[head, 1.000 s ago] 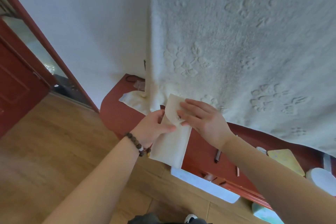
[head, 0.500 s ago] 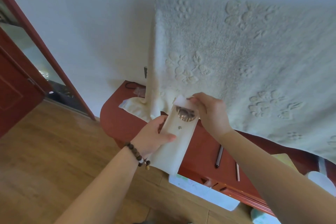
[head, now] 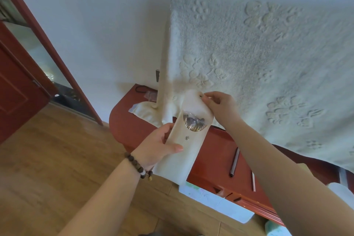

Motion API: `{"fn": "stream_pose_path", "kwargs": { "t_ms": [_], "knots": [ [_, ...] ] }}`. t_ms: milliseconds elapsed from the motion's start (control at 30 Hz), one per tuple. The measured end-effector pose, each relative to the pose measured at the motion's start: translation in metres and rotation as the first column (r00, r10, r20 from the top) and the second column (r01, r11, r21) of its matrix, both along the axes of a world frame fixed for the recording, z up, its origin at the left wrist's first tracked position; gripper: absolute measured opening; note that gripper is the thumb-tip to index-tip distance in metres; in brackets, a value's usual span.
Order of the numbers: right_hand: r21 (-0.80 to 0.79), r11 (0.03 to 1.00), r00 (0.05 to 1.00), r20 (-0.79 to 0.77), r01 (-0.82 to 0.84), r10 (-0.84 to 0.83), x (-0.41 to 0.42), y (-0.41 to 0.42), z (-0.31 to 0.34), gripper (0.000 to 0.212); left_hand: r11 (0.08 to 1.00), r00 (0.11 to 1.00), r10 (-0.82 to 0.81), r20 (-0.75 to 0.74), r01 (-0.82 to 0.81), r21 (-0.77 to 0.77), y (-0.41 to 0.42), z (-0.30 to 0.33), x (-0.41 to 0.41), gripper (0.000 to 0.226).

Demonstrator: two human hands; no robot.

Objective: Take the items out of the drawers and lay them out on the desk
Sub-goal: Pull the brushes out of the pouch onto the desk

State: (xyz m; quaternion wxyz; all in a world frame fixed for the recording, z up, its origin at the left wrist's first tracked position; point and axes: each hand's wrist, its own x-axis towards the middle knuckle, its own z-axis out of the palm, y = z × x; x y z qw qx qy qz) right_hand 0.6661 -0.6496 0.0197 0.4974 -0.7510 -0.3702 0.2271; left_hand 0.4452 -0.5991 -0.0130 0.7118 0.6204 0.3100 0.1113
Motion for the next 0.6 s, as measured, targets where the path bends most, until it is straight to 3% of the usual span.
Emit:
{"fn": "stream_pose_path", "kwargs": {
  "t_ms": [100,200,333,467,600],
  "knots": [
    [0.159,0.987,0.98,0.197,-0.013,-0.018,-0.004,-0.013,0.013,0.039,0.999,0.999,0.051,-0.013,-0.051,-0.006,0.002,-0.001,0.0,0.055],
    [0.203,0.97,0.91,0.413,-0.131,0.036,-0.02,-0.029,0.019,0.037,0.996,0.996,0.089,-0.023,-0.089,-0.009,0.004,0.0,0.003,0.055],
    [0.028,0.967,0.872,0.44,-0.253,0.215,-0.039,-0.029,0.007,0.044,0.995,0.994,0.1,-0.032,-0.101,-0.003,0.004,0.001,0.009,0.052],
    [-0.01,0.976,0.871,0.45,-0.217,0.198,-0.04,-0.021,-0.001,0.04,0.994,0.994,0.103,-0.039,-0.101,0.03,0.003,0.004,0.011,0.047],
    [-0.037,0.981,0.895,0.404,-0.19,0.189,-0.04,-0.016,-0.001,0.022,0.992,0.993,0.095,-0.074,-0.088,0.086,0.003,0.003,0.01,0.044]
  ]
}}
